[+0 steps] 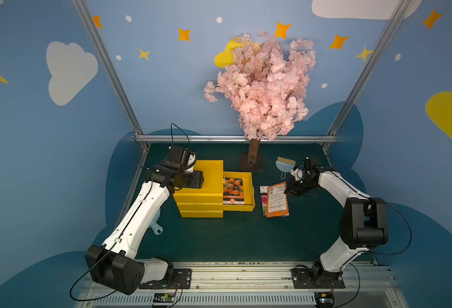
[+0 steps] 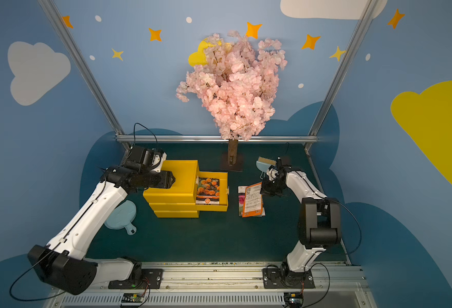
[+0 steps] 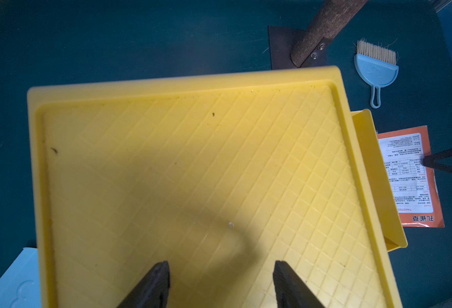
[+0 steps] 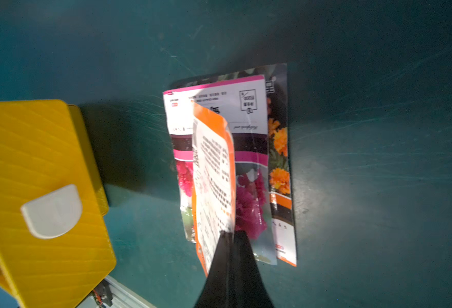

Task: Take the seed bags out of the drawer
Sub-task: Place the seed packet at the center of the board.

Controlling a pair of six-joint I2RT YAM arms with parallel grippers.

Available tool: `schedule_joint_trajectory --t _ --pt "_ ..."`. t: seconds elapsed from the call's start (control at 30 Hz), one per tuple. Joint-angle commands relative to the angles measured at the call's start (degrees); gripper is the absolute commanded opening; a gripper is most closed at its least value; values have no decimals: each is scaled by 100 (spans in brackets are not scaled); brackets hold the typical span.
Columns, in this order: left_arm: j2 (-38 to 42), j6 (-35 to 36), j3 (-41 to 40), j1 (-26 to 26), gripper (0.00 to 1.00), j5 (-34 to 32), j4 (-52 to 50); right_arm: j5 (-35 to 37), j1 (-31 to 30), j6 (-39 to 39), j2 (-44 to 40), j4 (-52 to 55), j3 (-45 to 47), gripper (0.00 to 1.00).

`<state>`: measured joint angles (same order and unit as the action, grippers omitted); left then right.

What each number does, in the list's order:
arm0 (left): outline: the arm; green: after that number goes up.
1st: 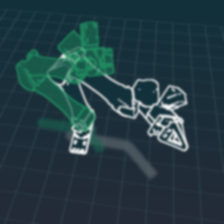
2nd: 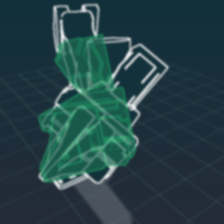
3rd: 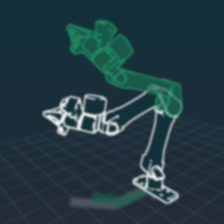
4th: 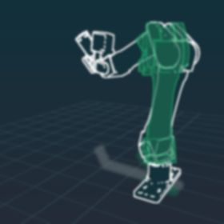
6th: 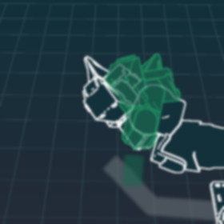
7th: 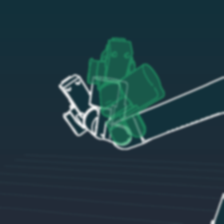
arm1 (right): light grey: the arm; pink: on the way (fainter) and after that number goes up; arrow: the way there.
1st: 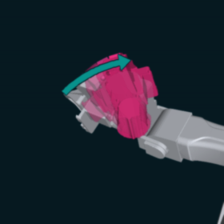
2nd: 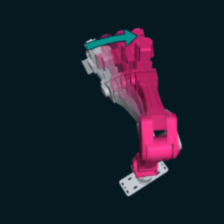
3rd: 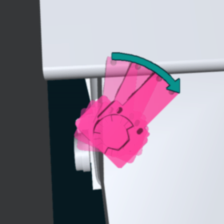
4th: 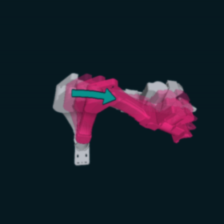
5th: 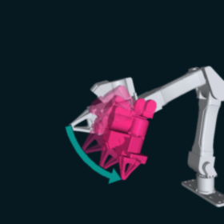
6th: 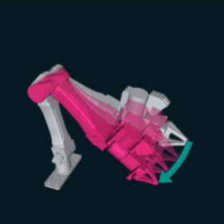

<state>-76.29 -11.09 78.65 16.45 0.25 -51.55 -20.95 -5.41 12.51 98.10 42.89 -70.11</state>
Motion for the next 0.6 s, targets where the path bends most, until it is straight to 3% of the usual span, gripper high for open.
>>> schedule_joint_trajectory --t 0.0,0.2,0.43,0.57 --pt "-150 -26 -94 -6 66 161 -426 773 -130 -236 218 376 -267 0" --pt "-151 -10 -96 -8 66 151 -433 1299 -239 -225 442 431 -438 0" --pt "-167 -19 -113 -2 66 177 -426 1946 -302 -68 393 527 -559 29" --pt "-165 -29 -105 -6 66 168 -426 1952 -353 29 125 503 -543 34"
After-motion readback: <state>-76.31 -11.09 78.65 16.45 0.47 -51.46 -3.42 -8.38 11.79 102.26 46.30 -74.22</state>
